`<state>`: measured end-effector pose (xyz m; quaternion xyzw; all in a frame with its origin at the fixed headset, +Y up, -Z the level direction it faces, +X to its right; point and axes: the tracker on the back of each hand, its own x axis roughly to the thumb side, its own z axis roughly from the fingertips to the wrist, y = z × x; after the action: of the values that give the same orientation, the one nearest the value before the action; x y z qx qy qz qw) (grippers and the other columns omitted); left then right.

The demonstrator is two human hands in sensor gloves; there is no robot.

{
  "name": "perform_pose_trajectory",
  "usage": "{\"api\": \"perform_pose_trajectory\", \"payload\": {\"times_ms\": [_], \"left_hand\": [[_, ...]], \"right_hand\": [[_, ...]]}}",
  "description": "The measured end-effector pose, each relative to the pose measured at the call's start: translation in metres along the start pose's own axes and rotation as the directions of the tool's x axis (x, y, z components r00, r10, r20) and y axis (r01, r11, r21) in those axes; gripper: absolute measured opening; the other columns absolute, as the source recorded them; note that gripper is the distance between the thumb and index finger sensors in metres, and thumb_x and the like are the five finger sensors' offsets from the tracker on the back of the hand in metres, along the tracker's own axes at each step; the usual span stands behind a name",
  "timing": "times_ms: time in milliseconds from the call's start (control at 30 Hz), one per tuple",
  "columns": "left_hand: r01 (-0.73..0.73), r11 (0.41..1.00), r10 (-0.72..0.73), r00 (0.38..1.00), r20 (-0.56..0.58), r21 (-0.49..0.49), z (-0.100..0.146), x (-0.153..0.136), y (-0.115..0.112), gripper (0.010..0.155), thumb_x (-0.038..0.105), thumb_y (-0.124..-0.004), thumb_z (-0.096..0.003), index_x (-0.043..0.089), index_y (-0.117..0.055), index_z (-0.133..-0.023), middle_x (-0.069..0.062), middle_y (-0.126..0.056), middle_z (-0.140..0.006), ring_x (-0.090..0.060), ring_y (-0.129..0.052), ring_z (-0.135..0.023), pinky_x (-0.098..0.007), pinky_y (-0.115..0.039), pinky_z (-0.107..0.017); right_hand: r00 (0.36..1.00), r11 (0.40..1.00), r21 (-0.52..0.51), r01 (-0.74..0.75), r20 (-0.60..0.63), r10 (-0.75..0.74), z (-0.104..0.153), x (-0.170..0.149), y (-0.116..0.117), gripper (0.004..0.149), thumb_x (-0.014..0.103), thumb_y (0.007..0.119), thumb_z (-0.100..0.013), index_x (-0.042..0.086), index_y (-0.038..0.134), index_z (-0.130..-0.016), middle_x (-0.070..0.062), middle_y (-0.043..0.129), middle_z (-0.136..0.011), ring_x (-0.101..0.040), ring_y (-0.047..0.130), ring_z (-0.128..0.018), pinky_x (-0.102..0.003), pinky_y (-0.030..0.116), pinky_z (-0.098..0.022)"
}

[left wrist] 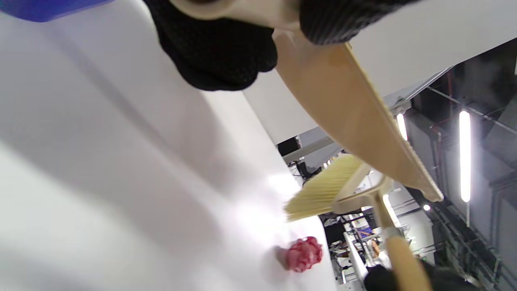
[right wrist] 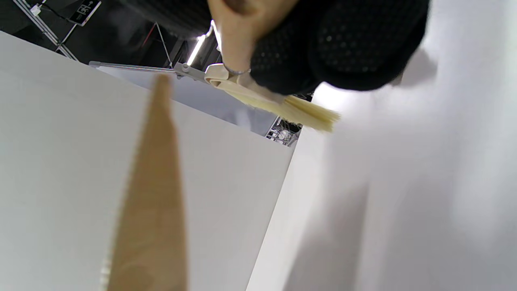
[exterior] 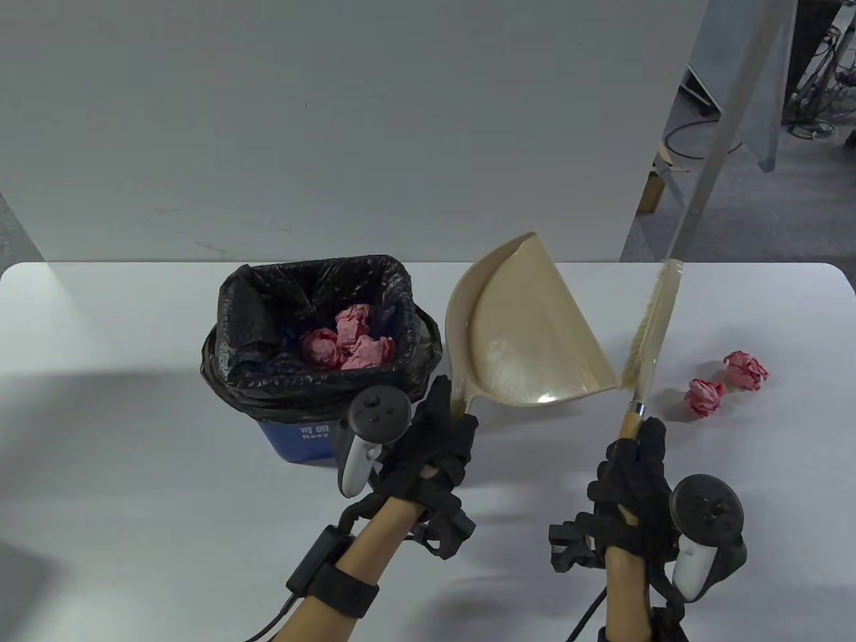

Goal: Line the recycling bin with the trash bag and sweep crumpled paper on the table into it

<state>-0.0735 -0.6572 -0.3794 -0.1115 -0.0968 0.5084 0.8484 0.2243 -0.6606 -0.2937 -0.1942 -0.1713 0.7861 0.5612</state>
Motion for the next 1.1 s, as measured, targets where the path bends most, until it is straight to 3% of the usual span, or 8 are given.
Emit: {"api": "perform_pose_trajectory", "payload": {"times_ms": [233, 467, 800, 1100], "left_hand": [[0.109, 0.994, -0.11, 0.991, -0.073, -0.017, -0.003, -0.034, -0.016, 0.076, 0.032, -0.069, -0.0607, 0.005, -0.025, -0.117, -0.022, -0.048, -0.113, -0.03, -0.084, -0.086, -0.038, -0.091, -0.053], [0.211, 0.974, -0.223, 0.96, -0.169, -0.082, -0.006, -0.054, -0.031, 0.077, 0.03, -0.069, -0.0602, 0.003, -0.023, -0.115, -0.024, -0.047, -0.113, -0.031, -0.083, -0.086, -0.038, -0.091, -0.053], [0.256, 0.957, -0.277, 0.944, -0.177, -0.134, -0.01, -0.054, -0.036, 0.077, 0.03, -0.07, -0.0601, 0.003, -0.024, -0.116, -0.024, -0.047, -0.113, -0.032, -0.083, -0.087, -0.039, -0.092, -0.053], [0.297, 0.94, -0.326, 0.928, -0.179, -0.169, -0.01, -0.057, -0.042, 0.076, 0.029, -0.071, -0.0599, 0.005, -0.027, -0.117, -0.024, -0.048, -0.114, -0.033, -0.083, -0.087, -0.039, -0.092, -0.053]], "right_hand": [[0.998, 0.999, -0.015, -0.037, 0.042, 0.037, 0.0, 0.004, 0.0, 0.062, 0.029, 0.061, -0.064, 0.003, 0.034, -0.114, -0.03, 0.069, -0.093, -0.034, 0.085, -0.059, -0.045, 0.084, -0.041], [0.975, 0.97, -0.148, -0.194, 0.077, 0.206, -0.014, 0.005, -0.015, 0.061, 0.027, 0.066, -0.063, 0.008, 0.04, -0.114, -0.029, 0.071, -0.094, -0.035, 0.085, -0.059, -0.048, 0.083, -0.041], [0.869, 0.837, -0.244, -0.49, -0.061, 0.491, -0.053, -0.018, -0.044, 0.058, 0.027, 0.07, -0.063, 0.015, 0.046, -0.114, -0.027, 0.072, -0.095, -0.036, 0.085, -0.062, -0.05, 0.081, -0.044], [0.818, 0.794, -0.215, -0.569, -0.245, 0.52, -0.068, -0.046, -0.049, 0.058, 0.028, 0.07, -0.062, 0.02, 0.047, -0.114, -0.025, 0.071, -0.097, -0.036, 0.084, -0.065, -0.05, 0.08, -0.047]]}}
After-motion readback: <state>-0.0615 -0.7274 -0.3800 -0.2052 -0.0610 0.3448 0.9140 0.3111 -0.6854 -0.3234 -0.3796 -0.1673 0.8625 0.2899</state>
